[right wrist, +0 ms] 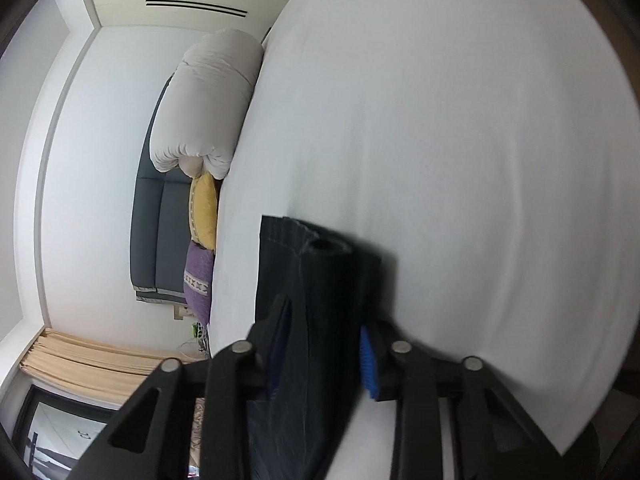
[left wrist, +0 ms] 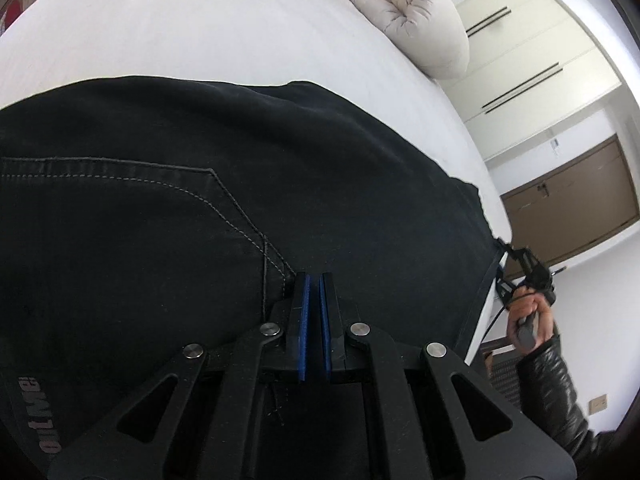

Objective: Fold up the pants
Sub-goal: 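Grasp the folded leg hems with the right tool and lift them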

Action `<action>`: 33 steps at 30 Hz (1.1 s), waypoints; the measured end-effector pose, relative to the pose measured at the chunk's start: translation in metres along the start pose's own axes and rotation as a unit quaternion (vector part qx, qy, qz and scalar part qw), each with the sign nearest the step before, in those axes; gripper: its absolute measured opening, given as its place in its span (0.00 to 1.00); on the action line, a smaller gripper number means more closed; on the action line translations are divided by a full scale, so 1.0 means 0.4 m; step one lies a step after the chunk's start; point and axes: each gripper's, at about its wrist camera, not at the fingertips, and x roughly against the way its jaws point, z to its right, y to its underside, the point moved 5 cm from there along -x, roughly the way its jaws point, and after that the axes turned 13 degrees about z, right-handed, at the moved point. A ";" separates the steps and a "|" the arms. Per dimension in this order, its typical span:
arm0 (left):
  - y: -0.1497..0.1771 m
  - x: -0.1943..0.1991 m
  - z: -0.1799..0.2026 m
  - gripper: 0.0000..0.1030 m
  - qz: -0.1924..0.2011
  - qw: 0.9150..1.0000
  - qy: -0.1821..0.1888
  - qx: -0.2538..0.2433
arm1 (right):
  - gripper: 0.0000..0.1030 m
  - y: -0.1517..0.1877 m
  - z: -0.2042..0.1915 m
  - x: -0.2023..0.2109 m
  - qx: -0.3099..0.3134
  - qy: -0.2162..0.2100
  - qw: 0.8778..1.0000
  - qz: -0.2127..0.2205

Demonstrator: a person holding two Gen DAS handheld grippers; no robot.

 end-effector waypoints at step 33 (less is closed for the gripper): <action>-0.040 0.038 -0.112 0.05 0.004 0.998 0.026 0.049 | 0.06 0.340 -0.368 0.043 0.455 0.003 0.890 -0.027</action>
